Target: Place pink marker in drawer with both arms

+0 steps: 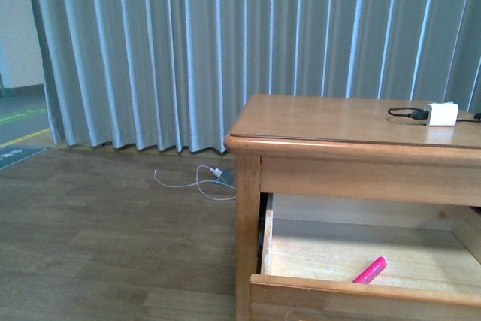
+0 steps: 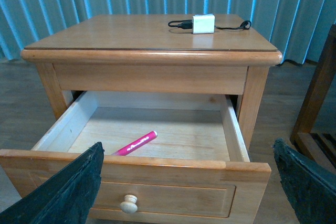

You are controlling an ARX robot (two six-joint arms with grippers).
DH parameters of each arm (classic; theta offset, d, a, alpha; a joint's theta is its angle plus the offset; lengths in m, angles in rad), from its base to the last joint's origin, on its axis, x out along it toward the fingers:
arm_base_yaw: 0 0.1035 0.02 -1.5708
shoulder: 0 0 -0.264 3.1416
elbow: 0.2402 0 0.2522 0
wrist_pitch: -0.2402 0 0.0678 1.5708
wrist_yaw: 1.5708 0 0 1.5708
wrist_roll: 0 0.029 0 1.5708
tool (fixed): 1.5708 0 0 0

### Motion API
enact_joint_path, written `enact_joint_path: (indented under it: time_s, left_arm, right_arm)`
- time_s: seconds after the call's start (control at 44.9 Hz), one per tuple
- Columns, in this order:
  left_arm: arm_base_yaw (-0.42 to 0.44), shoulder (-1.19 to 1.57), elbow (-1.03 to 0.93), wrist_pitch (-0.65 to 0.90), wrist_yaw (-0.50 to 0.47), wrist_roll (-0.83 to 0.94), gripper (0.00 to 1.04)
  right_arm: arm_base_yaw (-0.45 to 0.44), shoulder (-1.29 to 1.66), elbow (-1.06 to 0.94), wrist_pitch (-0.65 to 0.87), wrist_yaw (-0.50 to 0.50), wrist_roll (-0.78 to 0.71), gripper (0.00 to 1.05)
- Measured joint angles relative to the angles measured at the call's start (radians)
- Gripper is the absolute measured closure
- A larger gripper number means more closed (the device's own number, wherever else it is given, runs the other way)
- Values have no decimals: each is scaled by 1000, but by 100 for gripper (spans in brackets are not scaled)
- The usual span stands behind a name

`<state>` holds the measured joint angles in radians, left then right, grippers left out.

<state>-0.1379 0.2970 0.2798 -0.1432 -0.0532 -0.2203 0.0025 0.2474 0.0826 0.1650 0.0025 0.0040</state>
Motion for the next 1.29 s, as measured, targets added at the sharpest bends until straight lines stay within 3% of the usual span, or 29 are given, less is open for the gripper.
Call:
enact_joint_path:
  time_s: [0.067, 0.245, 0.379, 0.757, 1.292]
  left_arm:
    - [49, -67, -22, -40, -19, -1, 6]
    - [69, -88, -31, -23, 3, 19, 9]
    - [130, -164, -108, 102, 46, 148, 32]
    - [134, -220, -193, 126, 52, 209, 100]
    - [135, -291, -256, 139, 53, 214, 101]
  right_arm:
    - [0, 0, 0, 0, 0, 0, 9]
    - [0, 0, 0, 0, 0, 0, 9]
    - [0, 0, 0, 0, 0, 0, 9]
    - [0, 0, 0, 0, 0, 0, 9]
    - [0, 0, 0, 0, 0, 0, 9]
